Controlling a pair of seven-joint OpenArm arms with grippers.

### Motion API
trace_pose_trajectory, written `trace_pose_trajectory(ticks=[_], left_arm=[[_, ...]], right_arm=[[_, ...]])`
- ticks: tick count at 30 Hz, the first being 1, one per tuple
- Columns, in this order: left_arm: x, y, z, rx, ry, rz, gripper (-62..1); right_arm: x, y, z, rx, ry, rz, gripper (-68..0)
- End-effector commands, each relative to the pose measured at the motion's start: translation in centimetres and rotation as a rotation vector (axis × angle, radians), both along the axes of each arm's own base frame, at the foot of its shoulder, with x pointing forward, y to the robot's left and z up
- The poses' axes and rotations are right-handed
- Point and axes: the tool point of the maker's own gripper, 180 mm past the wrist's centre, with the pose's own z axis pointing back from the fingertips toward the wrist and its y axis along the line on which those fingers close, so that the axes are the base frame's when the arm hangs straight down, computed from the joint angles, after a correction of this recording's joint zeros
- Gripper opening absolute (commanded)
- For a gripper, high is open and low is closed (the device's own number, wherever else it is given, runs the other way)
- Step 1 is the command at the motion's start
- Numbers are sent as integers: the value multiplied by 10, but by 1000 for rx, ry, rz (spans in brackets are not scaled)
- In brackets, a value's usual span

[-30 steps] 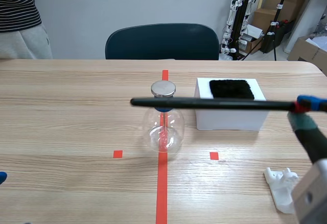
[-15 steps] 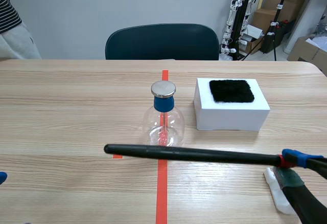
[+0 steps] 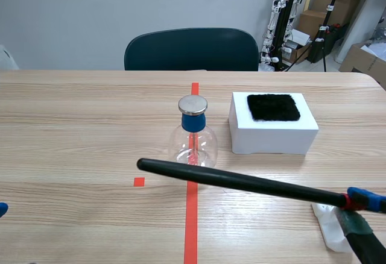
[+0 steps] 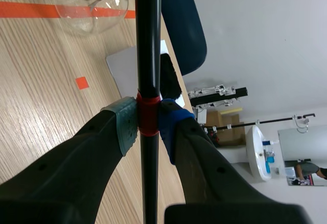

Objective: Do the electroscope experiment. rub the rod on the fur

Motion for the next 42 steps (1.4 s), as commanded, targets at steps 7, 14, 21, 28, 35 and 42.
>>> trace_pose_trajectory(ticks=[7,14,21,28,35,42], left_arm=[[0,2,12,-37,-46,5,14],[0,2,12,-37,-46,5,14],[0,2,12,-37,-46,5,14],[0,2,12,-37,-46,5,14],[0,2,12,-37,-46,5,14],[0,2,12,-37,-46,5,14]], right_arm=[[1,0,-4,-10,26,13,-676],[-3,-5,-21,-44,126,-10,-676],[-4,-9,-27,-60,156,-25,-676],[-3,-9,-27,-60,154,-25,-676],[-3,-8,-26,-58,151,-21,-676],[-3,-8,-26,-64,147,-19,-676]])
